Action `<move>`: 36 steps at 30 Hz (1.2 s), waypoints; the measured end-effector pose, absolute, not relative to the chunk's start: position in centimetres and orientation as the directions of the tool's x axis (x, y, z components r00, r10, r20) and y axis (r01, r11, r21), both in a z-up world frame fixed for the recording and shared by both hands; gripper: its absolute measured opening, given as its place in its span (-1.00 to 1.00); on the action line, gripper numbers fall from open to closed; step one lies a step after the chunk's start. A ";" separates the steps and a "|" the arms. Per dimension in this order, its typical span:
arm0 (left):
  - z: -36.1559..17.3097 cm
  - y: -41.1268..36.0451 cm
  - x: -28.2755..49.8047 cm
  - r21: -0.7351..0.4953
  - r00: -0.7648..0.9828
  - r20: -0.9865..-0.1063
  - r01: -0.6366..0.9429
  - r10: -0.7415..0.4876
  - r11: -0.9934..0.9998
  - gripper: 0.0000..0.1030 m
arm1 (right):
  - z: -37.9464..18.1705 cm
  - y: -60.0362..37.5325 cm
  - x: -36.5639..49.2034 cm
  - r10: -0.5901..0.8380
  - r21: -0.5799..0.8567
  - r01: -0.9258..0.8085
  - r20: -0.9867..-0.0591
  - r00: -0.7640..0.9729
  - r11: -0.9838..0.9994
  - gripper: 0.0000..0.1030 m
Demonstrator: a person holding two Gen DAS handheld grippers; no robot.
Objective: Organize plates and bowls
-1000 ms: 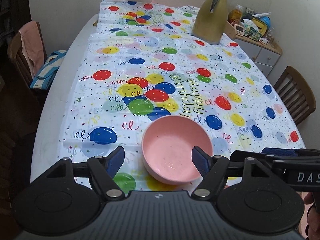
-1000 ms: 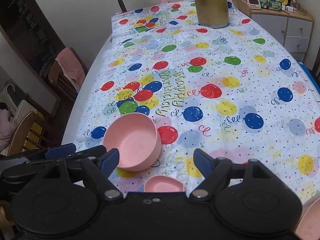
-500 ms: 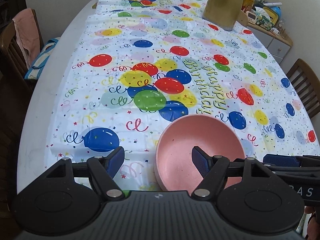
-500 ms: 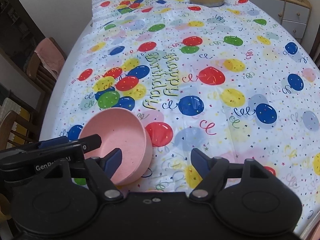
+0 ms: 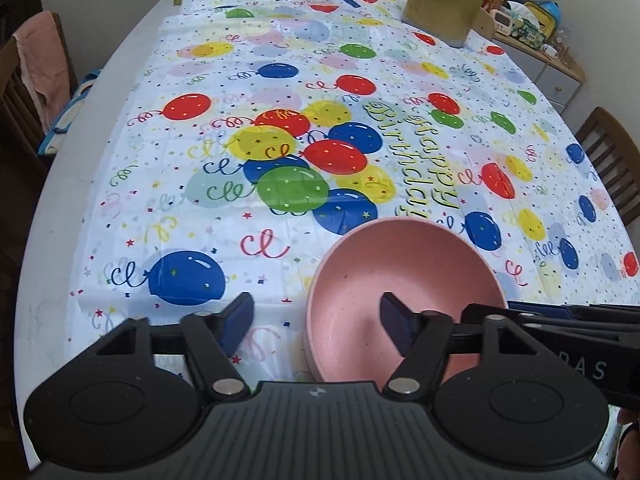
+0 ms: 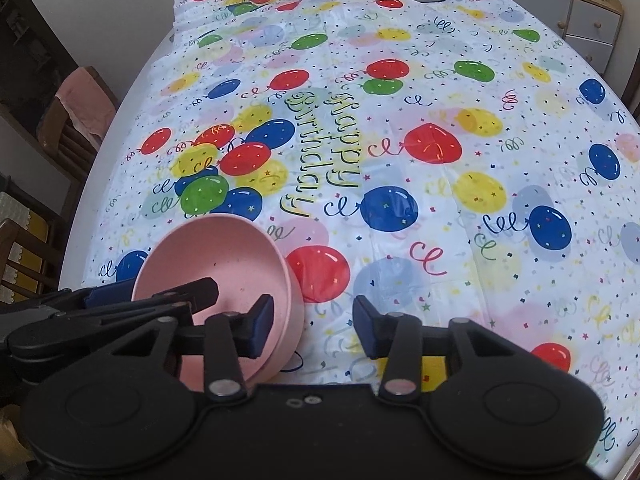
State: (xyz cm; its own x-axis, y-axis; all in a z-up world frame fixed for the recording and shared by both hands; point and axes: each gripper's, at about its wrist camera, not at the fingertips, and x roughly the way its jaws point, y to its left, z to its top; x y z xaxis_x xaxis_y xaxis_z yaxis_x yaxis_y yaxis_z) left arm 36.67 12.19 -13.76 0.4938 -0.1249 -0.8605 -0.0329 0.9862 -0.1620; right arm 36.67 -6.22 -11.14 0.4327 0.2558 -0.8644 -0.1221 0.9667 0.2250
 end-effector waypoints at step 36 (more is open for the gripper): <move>-6.6 5.7 27.9 -0.112 0.451 -0.887 0.006 -0.103 0.994 -0.67 | -5.4 -9.3 28.8 0.248 0.204 -0.148 -0.868 0.429 0.968 -0.88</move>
